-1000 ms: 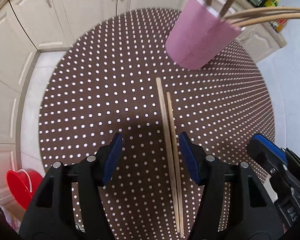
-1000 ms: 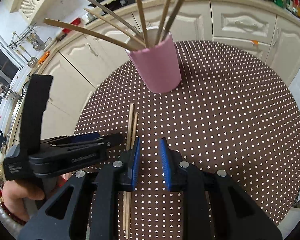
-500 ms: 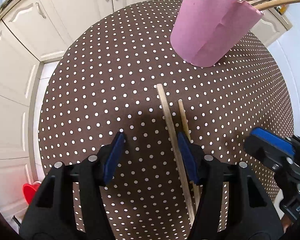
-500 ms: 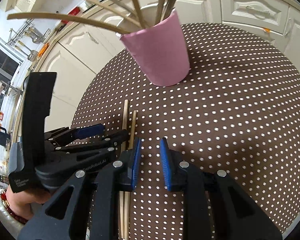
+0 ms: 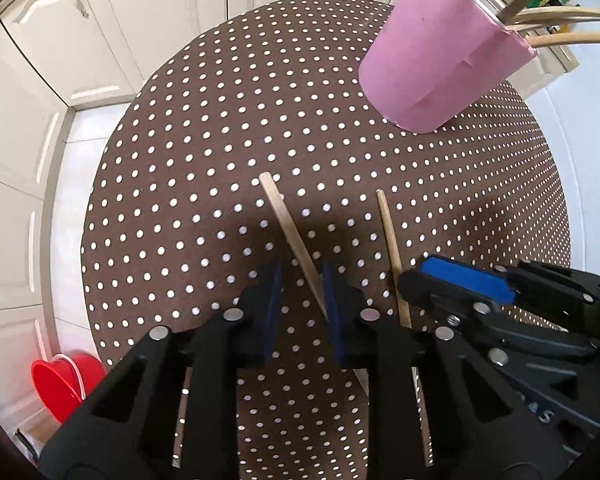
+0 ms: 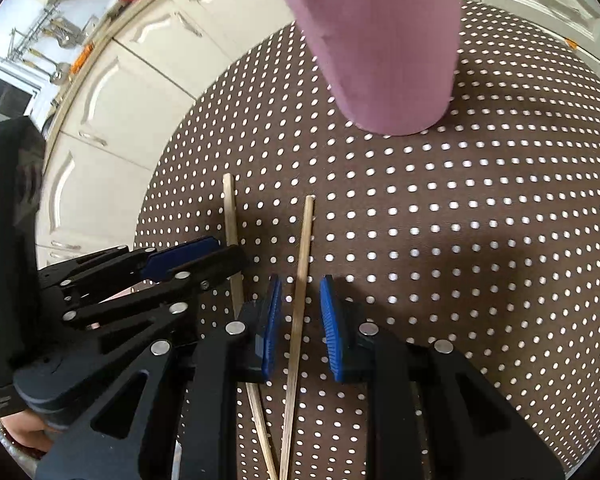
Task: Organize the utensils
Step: 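Lower both tools to the remaining sticks and grasp one each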
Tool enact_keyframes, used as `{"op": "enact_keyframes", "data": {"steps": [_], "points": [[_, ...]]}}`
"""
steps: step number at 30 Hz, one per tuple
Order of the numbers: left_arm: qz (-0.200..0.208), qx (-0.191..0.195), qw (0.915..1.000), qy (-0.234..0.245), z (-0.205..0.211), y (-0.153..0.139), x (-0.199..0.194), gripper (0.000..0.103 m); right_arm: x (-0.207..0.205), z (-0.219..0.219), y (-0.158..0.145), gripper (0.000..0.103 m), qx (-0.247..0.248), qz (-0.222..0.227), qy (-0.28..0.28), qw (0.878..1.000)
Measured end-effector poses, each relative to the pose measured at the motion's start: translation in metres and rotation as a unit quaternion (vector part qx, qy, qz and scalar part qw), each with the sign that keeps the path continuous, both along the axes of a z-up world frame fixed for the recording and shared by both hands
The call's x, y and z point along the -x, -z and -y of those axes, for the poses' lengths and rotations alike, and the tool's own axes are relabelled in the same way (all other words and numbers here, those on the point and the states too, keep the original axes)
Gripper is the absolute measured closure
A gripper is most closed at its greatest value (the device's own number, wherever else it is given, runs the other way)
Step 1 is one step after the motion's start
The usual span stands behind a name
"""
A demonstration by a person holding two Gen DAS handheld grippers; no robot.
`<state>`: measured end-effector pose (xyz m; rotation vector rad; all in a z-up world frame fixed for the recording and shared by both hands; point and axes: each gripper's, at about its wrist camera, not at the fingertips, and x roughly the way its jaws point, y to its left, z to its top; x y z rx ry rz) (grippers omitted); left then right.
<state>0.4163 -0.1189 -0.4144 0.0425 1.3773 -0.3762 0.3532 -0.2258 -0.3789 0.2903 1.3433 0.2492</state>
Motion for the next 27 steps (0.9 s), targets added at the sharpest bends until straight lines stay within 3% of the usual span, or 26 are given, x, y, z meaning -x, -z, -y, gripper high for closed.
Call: {"op": "enact_keyframes", "data": {"steps": [6,9,11,14,27], "points": [[-0.009,0.013,0.9998,-0.008,-0.010,0.002,0.000,0.090,-0.013,-0.015,0.005,0.084,0.045,-0.021,-0.028,0.998],[-0.010,0.015,0.9998,-0.008,-0.010,0.002,0.000,0.092,-0.017,-0.018,0.005,0.091,0.061,-0.019,-0.037,0.997],[-0.007,0.011,0.9999,-0.007,-0.010,0.001,0.000,0.093,-0.017,-0.017,0.008,0.098,0.054,-0.018,-0.034,0.998],[0.001,0.007,0.9999,-0.008,-0.012,-0.005,0.007,0.100,-0.015,-0.012,0.009,0.098,0.038,-0.020,-0.024,0.999],[0.022,0.033,0.9992,-0.008,-0.023,-0.044,0.021,0.101,0.003,0.005,-0.031,0.098,0.013,0.033,0.007,0.999]]}}
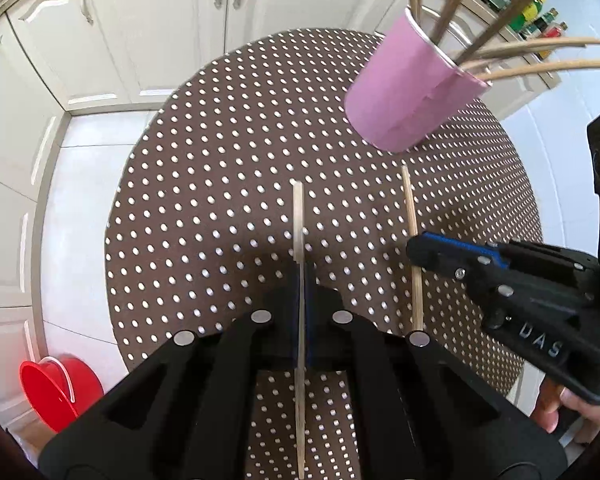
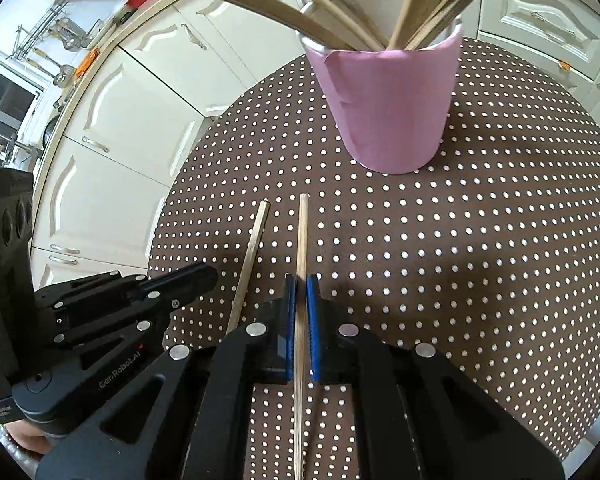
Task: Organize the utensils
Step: 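Lower both tools to the remaining sticks and grasp one each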
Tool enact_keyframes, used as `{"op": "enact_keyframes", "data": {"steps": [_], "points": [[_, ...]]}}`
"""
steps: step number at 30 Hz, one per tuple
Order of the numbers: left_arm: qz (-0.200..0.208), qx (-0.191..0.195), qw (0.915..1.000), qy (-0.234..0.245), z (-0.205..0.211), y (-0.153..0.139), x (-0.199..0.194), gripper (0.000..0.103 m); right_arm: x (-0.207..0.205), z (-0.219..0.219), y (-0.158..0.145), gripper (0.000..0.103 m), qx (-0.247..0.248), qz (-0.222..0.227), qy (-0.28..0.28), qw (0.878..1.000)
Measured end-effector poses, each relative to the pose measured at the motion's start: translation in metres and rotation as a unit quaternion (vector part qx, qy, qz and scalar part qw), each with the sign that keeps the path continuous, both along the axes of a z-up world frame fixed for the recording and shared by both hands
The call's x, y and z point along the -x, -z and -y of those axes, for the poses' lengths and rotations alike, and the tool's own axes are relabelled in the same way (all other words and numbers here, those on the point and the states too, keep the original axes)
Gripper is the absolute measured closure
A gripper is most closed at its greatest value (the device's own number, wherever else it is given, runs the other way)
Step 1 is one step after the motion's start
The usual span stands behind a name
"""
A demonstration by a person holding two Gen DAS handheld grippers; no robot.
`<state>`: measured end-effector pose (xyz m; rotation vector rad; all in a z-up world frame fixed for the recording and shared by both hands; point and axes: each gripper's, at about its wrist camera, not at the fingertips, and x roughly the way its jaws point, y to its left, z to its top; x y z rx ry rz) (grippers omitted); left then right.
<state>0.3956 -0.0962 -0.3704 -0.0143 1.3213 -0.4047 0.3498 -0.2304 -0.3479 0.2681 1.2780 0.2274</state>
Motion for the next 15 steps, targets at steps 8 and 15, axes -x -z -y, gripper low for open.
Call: {"op": "enact_keyframes", "data": {"steps": [8,15], "points": [[-0.020,-0.010,0.9998,0.002,0.004,0.012,0.009,0.099,0.024,0.011,0.001,0.098,-0.001,-0.011,0.012,1.000],[-0.034,-0.027,0.9990,0.009,0.015,0.023,-0.001,0.099,0.025,0.019,0.008,0.098,-0.010,-0.026,0.016,0.999]]}}
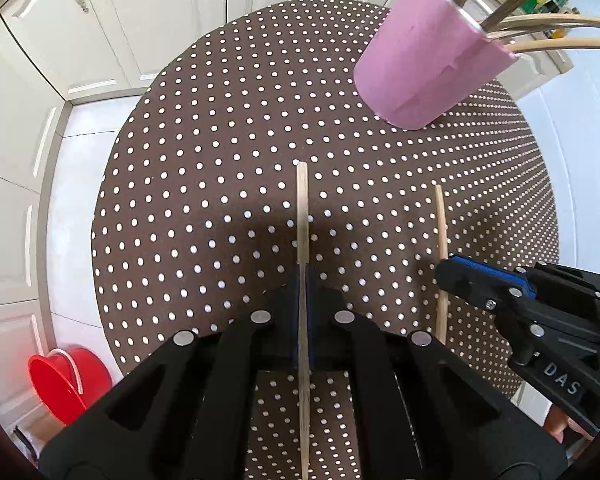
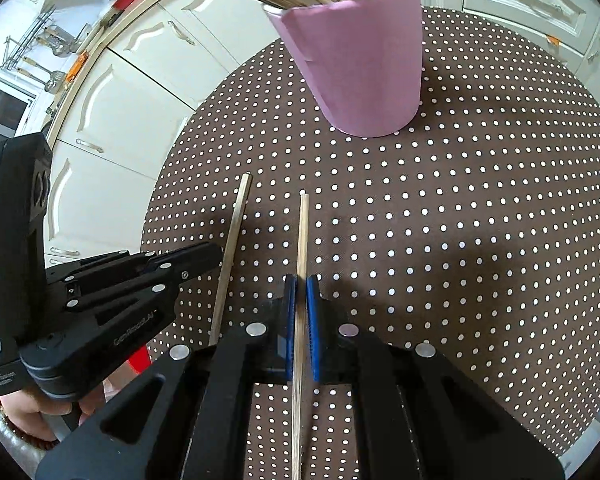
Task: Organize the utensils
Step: 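Lower both tools to the remaining sticks and grasp one each, then lift the left tool's stick toward the pink cup while the right tool carries its stick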
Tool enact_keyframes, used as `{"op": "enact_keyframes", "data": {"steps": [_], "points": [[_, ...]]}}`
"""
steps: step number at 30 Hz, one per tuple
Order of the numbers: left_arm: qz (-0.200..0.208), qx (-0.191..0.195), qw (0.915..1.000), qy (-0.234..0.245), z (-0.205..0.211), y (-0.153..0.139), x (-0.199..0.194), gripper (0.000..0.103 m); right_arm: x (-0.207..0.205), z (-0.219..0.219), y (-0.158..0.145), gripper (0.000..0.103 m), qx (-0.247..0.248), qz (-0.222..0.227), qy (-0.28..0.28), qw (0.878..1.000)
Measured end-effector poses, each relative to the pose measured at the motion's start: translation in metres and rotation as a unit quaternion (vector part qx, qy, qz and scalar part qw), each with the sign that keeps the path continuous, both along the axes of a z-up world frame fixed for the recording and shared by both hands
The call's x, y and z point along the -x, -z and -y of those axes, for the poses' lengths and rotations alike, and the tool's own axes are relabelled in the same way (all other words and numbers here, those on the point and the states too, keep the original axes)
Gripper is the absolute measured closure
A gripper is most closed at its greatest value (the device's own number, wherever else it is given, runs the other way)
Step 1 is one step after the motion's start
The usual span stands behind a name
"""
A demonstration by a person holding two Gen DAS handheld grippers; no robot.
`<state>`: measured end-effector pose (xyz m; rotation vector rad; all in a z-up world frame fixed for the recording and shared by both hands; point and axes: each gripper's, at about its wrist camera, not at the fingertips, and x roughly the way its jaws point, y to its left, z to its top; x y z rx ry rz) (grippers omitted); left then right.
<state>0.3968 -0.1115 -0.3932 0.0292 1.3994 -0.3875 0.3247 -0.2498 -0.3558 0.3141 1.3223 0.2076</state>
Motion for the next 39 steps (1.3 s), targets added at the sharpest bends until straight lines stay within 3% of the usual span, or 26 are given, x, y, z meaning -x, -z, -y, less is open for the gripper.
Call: {"op": "enact_keyframes", "data": {"steps": [10,12,13,16,22,24,26,32,36,39], "points": [[-0.016,-0.004,0.9999,-0.002,0.011,0.009,-0.018,0.098,-0.022,0.007,0.006,0.098,-0.015,-0.018,-0.005,1.000],[-0.018,-0.007,0.9998,-0.005,0.012,0.010,-0.019,0.073,-0.024,0.006,0.007,0.098,-0.018,-0.021,-0.007,1.000],[-0.015,-0.008,0.9998,-0.008,0.012,0.010,-0.020,0.052,-0.025,0.006,0.008,0.098,-0.020,-0.022,-0.008,1.000],[-0.011,-0.016,0.9998,0.003,0.016,0.010,-0.019,0.063,-0.029,0.005,0.011,0.098,-0.023,-0.025,-0.011,0.999],[-0.001,-0.038,0.9992,0.013,0.025,0.015,-0.022,0.069,-0.030,0.003,0.014,0.098,-0.027,-0.030,-0.016,0.999],[0.007,-0.057,0.9982,0.018,0.029,0.015,-0.021,0.075,-0.031,0.003,0.014,0.098,-0.028,-0.030,-0.019,0.999],[0.009,-0.062,0.9980,0.012,0.027,0.018,-0.025,0.095,-0.031,0.002,0.014,0.098,-0.028,-0.030,-0.022,0.999],[0.015,-0.029,0.9994,-0.008,0.032,0.011,-0.024,0.097,-0.030,-0.003,0.005,0.098,-0.030,-0.012,-0.027,0.999],[0.029,0.017,0.9990,-0.030,0.019,-0.010,-0.018,0.097,-0.024,-0.003,-0.009,0.098,-0.028,0.012,-0.024,0.999],[0.053,0.030,0.9975,-0.037,0.010,-0.033,-0.012,0.097,-0.016,-0.003,-0.023,0.098,-0.027,0.030,-0.020,0.999]]}}
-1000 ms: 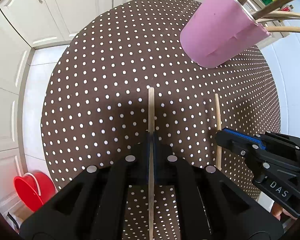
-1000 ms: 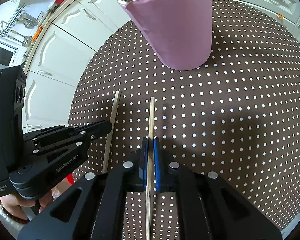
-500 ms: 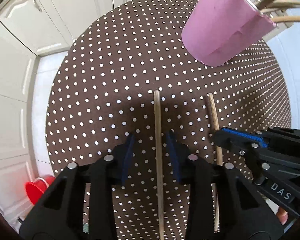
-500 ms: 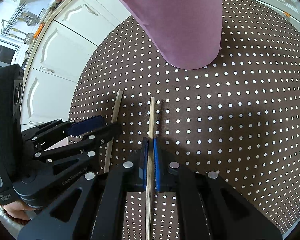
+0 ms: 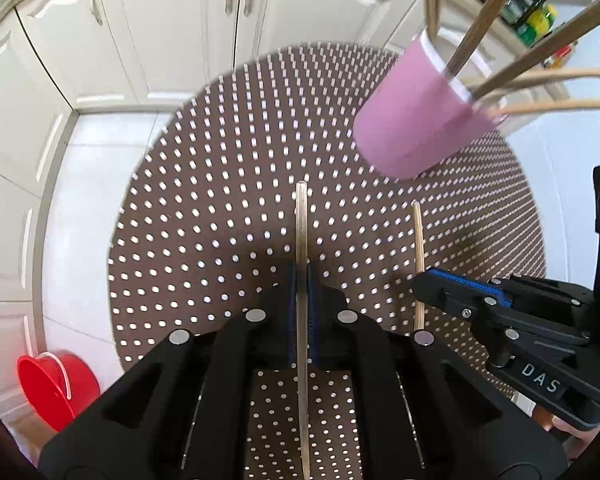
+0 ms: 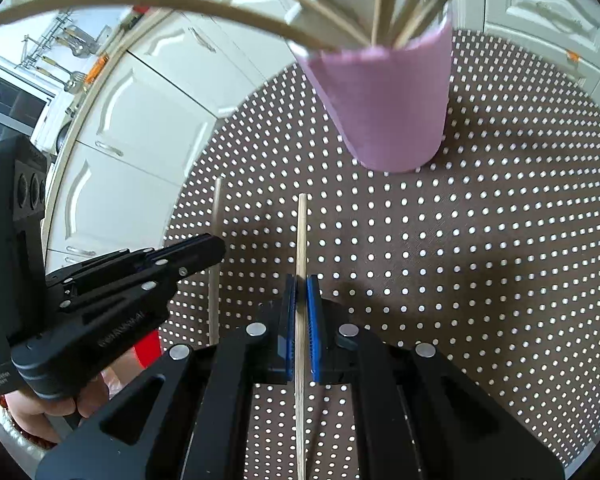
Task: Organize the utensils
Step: 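Lift the left tool's stick toward the pink cup while the right tool carries its stick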
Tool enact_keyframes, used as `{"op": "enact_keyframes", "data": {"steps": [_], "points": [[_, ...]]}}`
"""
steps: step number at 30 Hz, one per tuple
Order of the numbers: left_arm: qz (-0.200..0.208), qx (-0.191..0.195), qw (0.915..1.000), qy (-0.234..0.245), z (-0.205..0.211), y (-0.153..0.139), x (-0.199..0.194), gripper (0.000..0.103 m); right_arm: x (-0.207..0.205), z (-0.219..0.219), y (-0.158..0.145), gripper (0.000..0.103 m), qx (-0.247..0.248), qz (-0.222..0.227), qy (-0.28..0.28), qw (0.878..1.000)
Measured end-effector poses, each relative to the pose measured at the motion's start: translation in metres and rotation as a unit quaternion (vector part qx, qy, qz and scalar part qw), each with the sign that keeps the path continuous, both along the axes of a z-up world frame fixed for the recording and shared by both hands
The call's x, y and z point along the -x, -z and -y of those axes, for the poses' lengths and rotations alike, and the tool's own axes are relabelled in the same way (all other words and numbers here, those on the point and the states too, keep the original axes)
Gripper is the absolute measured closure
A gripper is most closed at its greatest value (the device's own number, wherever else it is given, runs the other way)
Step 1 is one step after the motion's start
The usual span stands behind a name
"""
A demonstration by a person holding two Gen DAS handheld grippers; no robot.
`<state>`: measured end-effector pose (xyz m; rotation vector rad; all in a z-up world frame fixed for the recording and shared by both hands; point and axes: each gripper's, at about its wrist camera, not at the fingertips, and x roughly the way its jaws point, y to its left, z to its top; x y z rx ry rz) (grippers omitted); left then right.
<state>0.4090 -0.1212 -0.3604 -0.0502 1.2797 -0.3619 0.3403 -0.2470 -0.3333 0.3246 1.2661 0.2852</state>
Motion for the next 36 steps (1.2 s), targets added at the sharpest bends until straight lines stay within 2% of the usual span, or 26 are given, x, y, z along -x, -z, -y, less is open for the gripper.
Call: {"op": "enact_keyframes", "data": {"steps": [8,14,25,36], "points": [[0.065,0.034,0.9973,-0.007,-0.024,-0.058,0.023,0.097,0.029,-0.007,-0.054,0.098,0.013,0.088,0.009,0.996],[0.102,0.048,0.9936,-0.003,-0.024,-0.083,0.040,0.097,0.053,-0.009,-0.087,0.098,0.035,0.149,0.019,0.988],[0.162,0.073,0.9839,0.020,-0.018,-0.126,0.071,0.097,0.075,-0.003,-0.114,0.098,0.051,0.204,0.036,0.977],[0.216,0.091,0.9718,0.023,-0.009,-0.172,0.074,0.097,0.079,0.014,-0.157,0.099,0.062,0.263,0.061,0.961]]}}
